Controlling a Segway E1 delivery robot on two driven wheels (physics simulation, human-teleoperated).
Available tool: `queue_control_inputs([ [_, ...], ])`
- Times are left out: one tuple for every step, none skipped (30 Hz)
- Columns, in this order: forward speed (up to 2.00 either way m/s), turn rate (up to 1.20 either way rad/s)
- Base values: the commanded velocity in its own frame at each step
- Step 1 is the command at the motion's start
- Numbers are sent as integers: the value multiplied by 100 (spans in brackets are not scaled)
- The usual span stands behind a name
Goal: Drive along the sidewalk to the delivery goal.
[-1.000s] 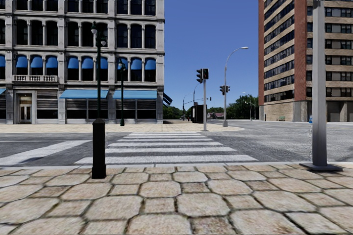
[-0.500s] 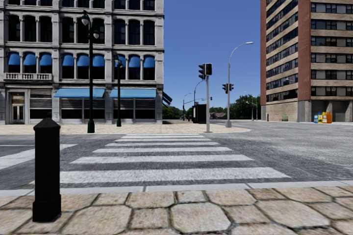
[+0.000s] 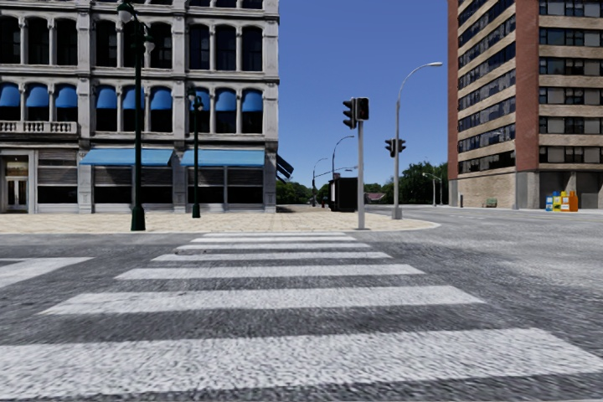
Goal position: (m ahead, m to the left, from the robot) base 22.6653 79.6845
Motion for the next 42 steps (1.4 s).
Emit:
queue_control_inputs([
  [200,0],
  [200,0],
  [200,0],
  [200,0],
  [200,0],
  [200,6],
  [200,57],
  [200,102],
  [200,120],
  [200,120],
  [200,73],
  [200,24],
  [200,12],
  [200,5],
  [200,2],
  [200,1],
  [200,0],
  [200,0],
  [200,0],
  [200,0],
  [200,0],
  [200,0],
  [200,0],
  [200,0],
  [200,0],
  [200,0],
  [200,0],
  [200,0],
  [200,0],
  [200,0],
  [200,0],
  [200,0],
  [200,0],
  [200,0],
  [200,0],
  [200,0],
  [200,0],
  [200,0],
  [200,0],
  [200,0],
  [200,0],
  [200,0],
])
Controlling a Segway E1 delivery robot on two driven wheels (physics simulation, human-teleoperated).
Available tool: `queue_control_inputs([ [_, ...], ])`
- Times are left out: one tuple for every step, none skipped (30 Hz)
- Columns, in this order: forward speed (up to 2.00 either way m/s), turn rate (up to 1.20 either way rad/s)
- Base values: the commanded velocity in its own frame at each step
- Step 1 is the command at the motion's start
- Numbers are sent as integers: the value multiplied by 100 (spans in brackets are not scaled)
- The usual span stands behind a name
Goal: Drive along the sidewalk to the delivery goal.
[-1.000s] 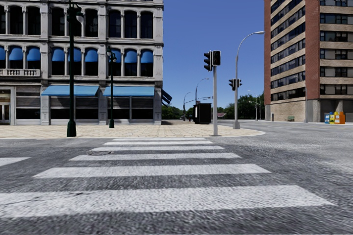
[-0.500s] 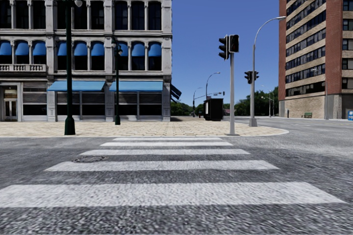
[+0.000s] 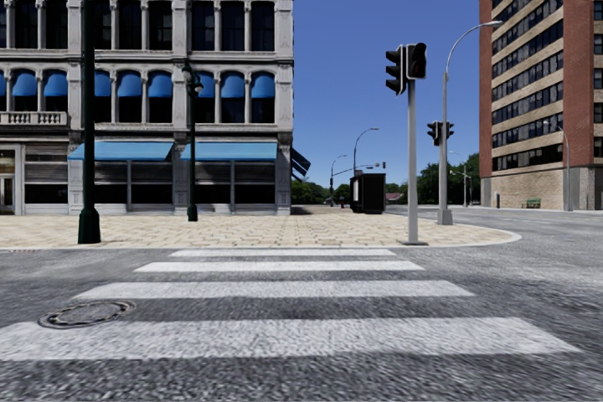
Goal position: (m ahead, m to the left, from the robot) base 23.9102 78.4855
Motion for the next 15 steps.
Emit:
queue_control_inputs([
  [200,0],
  [200,0],
  [200,0],
  [200,0],
  [200,0],
  [200,0],
  [200,0],
  [200,0],
  [200,0],
  [200,0],
  [200,0],
  [200,0],
  [200,0],
  [200,0],
  [200,0],
])
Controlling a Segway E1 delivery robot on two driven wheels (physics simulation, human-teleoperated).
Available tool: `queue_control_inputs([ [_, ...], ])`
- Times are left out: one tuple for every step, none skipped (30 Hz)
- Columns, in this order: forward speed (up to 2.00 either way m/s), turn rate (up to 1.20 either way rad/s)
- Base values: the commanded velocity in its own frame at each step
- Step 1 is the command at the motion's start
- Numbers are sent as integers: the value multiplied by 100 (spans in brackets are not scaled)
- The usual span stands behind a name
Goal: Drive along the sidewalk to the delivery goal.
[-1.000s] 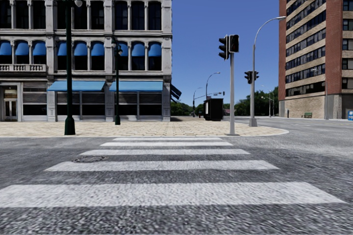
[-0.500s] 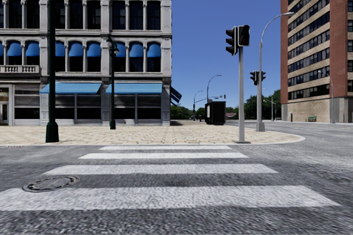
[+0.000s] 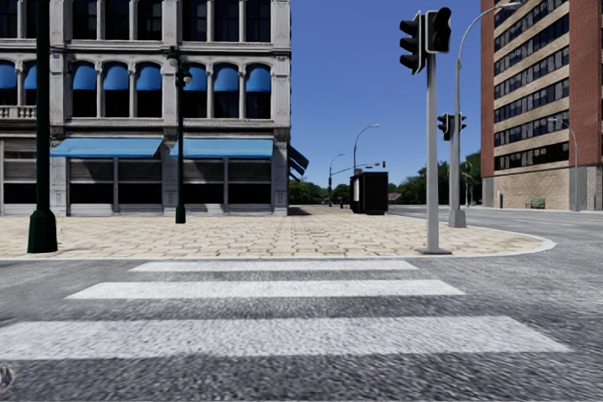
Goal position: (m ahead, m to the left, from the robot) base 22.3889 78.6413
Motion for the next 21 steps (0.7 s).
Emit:
queue_control_inputs([
  [200,0],
  [200,0],
  [200,0],
  [200,0],
  [200,0],
  [200,0],
  [200,0],
  [200,0],
  [200,0],
  [200,0],
  [200,0],
  [200,0],
  [200,0],
  [200,0],
  [200,0],
  [200,0],
  [200,0],
  [200,0],
  [200,0],
  [200,0],
  [200,0],
])
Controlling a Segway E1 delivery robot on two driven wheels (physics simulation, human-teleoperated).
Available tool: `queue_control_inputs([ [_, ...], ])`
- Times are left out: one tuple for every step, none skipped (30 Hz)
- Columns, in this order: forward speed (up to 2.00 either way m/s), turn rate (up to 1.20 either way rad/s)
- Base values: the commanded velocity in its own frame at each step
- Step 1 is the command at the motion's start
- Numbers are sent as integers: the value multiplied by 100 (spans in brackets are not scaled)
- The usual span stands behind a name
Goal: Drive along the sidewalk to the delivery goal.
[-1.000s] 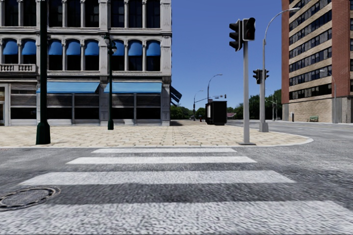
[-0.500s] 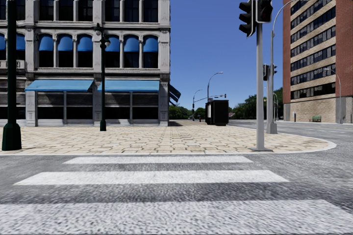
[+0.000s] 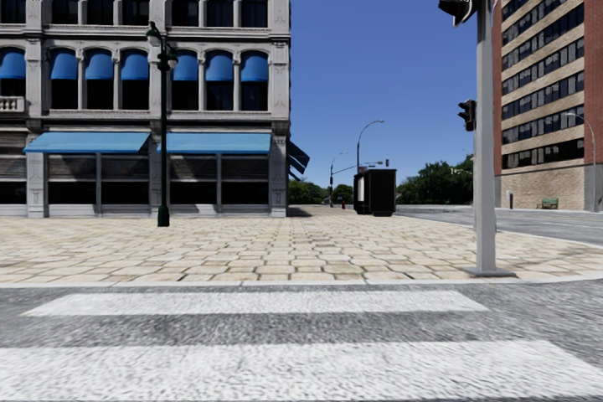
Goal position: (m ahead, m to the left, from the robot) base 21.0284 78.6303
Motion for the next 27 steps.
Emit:
queue_control_inputs([
  [200,0],
  [200,0],
  [200,0],
  [200,0],
  [200,0],
  [200,0],
  [200,0],
  [200,0],
  [200,0],
  [200,0],
  [200,0],
  [200,0],
  [200,0],
  [200,0],
  [200,0],
  [200,0],
  [200,0],
  [200,0],
  [200,0],
  [200,0],
  [200,0],
  [200,0],
  [200,0],
  [200,0],
  [200,0],
  [200,0],
  [200,0],
])
